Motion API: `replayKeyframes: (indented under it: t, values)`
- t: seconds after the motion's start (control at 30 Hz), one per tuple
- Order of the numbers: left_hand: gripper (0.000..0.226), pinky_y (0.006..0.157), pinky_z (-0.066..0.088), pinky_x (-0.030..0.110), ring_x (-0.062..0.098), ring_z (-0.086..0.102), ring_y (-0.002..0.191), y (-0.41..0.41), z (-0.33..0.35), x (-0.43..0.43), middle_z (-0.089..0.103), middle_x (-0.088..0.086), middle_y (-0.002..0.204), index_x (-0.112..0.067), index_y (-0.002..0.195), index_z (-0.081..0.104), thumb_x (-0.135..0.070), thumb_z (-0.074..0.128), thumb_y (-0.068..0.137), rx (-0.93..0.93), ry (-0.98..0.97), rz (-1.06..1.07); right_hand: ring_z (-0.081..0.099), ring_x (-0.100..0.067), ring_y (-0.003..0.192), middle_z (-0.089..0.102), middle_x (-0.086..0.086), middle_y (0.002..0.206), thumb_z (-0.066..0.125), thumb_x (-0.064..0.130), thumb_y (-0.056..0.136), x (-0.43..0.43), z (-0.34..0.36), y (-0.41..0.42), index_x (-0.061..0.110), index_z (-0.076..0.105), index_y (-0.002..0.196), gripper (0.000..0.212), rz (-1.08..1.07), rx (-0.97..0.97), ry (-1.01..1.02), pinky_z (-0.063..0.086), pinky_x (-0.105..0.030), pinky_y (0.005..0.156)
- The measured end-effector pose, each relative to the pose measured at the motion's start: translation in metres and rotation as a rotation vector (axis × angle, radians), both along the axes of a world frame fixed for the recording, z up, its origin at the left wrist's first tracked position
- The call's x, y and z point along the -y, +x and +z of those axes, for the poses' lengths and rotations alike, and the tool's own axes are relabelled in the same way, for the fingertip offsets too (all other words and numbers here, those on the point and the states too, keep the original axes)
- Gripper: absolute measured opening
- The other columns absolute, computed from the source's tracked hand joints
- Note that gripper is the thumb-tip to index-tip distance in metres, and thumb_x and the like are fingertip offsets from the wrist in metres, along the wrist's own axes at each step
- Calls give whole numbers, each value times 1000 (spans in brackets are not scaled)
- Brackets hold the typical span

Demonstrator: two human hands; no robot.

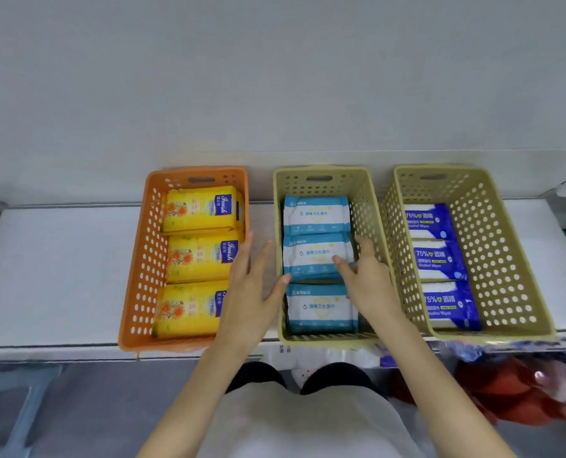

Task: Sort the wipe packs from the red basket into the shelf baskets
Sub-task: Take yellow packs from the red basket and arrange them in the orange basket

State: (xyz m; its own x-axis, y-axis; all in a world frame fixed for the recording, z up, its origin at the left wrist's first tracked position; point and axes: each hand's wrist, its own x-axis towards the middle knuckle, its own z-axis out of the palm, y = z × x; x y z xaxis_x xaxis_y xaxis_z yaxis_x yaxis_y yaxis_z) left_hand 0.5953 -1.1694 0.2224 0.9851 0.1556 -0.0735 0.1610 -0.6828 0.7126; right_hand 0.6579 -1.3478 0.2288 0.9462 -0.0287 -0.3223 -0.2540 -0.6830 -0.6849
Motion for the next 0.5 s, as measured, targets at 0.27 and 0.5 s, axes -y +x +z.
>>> replayKeyframes:
  t: [0.27,0.5]
  values:
    - [44,100,42,20,0,44,125,-50,24,-10,43,-6,139,-30,134,48,-32,58,92,209,-196,403,40,3,121,45,15,127,43,50,91,-19,44,-31,35,38,138,49,498,189,265,31,-17,103]
    - [34,83,46,11,0,60,102,-174,18,-32,54,-9,119,-39,121,52,-26,59,91,208,-277,854,57,0,108,46,18,126,57,38,86,-116,61,-85,39,42,132,49,898,62,575,44,-14,92]
